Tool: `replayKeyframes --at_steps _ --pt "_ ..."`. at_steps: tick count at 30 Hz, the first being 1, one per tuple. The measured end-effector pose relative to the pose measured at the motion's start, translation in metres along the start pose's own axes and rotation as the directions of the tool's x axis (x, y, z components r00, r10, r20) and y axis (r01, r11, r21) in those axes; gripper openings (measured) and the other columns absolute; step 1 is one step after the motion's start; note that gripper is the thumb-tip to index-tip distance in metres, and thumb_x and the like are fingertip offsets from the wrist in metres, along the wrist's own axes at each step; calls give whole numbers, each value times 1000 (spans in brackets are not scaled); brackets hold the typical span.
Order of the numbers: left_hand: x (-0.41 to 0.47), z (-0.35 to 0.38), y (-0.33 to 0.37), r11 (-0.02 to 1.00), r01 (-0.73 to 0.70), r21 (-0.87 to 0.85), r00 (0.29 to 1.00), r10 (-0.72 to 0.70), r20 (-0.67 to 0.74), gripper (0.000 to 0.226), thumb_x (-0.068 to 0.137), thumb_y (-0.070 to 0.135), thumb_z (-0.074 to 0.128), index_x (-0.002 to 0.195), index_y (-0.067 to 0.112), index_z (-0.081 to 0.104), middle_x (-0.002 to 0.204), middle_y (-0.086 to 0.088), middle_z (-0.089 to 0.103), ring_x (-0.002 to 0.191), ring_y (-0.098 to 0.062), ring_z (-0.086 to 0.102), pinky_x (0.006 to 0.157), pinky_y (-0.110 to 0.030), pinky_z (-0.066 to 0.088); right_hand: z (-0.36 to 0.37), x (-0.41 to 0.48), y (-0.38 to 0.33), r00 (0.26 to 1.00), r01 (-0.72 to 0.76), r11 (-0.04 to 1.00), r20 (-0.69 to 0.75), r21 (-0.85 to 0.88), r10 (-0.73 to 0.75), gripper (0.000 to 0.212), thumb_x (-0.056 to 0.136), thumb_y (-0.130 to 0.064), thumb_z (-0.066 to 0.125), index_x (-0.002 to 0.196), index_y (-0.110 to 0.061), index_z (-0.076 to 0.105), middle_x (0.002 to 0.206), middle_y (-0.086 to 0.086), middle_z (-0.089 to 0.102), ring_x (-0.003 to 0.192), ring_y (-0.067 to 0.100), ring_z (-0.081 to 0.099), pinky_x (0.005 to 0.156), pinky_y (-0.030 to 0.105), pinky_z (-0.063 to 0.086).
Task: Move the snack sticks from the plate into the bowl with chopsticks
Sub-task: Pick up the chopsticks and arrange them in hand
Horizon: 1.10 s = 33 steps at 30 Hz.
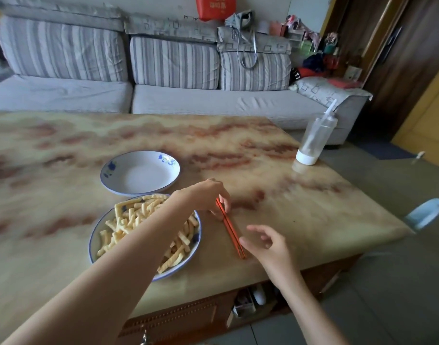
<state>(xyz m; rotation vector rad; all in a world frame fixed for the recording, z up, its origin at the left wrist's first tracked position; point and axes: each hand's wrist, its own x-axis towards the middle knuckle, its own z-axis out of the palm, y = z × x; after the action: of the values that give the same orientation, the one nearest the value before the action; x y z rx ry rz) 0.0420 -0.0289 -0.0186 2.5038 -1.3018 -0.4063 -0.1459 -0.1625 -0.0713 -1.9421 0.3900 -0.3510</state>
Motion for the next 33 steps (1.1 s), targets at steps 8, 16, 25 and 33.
replayKeyframes --at_steps 8,16,25,33 --pt "8 -9 0 1000 -19 6 995 18 96 24 70 20 86 87 29 72 95 13 62 103 -11 53 86 -25 42 3 -4 3 1000 6 1000 -15 2 -6 26 77 -30 79 100 -34 67 109 -13 62 108 2 51 81 10 36" --pt "8 -8 -5 997 -11 -78 990 22 139 22 70 20 85 78 35 71 70 23 64 66 9 56 72 -18 44 14 -5 1 983 130 980 -112 -152 -147 19 73 -19 81 88 -23 71 99 -10 57 103 9 54 84 4 33" --pt "8 -11 -2 996 7 -88 989 6 148 17 72 23 85 76 32 71 57 29 60 62 5 54 70 -20 43 13 -6 -1 982 103 984 -141 -146 -124 27 72 -21 82 92 -30 66 101 -12 57 105 13 53 85 10 36" --pt "-2 -25 -1 941 -85 -326 994 57 -96 22 74 13 84 77 31 72 75 15 69 70 6 58 77 -18 44 7 -2 -20 978 -118 948 -130 296 162 30 76 -33 77 101 -19 67 97 -2 67 94 11 61 71 17 43"
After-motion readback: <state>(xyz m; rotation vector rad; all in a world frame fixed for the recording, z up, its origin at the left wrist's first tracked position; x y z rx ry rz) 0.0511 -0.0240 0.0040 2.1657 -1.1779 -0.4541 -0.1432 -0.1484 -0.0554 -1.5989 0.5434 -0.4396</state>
